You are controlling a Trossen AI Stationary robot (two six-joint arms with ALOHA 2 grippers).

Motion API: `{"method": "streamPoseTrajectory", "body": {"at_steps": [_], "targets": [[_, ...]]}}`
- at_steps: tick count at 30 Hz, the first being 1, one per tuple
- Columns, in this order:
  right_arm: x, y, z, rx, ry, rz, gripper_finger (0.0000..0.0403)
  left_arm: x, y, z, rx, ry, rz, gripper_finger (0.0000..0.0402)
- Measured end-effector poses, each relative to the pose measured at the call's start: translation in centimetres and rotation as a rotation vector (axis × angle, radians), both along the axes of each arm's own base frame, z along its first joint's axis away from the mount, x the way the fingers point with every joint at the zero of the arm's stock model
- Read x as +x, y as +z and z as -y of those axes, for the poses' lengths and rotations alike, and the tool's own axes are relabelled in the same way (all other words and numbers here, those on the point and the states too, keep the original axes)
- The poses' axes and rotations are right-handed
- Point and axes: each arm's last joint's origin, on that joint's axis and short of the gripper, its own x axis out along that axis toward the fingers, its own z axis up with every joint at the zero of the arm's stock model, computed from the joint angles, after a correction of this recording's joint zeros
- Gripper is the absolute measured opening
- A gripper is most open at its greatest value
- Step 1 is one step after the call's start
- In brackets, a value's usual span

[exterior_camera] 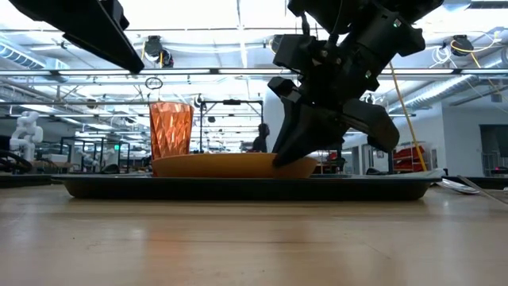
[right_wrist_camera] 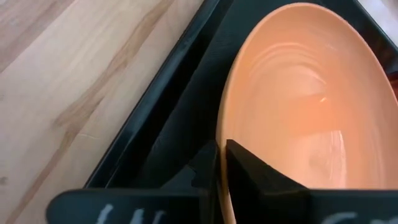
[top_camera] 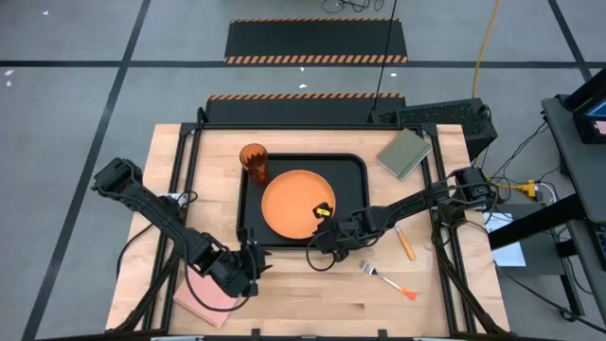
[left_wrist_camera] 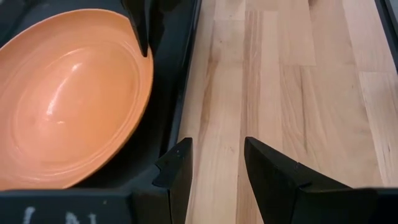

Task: Pick and place plate/cup/fork/spoon on tray
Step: Put the orange plate on the black tray to the bottom right of the red cup, then put the orange fork on the black tray to the right side of the orange plate

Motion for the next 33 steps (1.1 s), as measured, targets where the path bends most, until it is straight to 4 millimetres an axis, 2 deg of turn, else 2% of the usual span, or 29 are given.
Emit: {"method": "streamPoseTrajectory", "body": {"at_steps": [9,14,24,27,33], "targets": [[-0.1,0.2,-0.2,0.035,-0.050,0.010,0.0109,0.3,0.0,-0.5,0.019,-0.001,-0.002,0.0149],[-0.9,1.8,-1.2,0.037,-0.113,0.061,0.0139,0.9,0.0,-1.1,0.048,-0.013,-0.005,0.0149],[-4.7,6.3,-3.9,0.225,-0.299,0.105,0.0157,2.7,0.9,-3.0,0.074,-0.099,0.039,0.0149],[-6.2,6.7,-4.6,0.251,-0.399,0.092,0.0161,3.2,1.1,-3.6,0.061,-0.103,0.049,0.0149],[-8.6,6.2,-6.2,0.352,-0.598,0.019,0.0165,3.4,1.1,-3.9,0.020,-0.055,0.057,0.0149]]}}
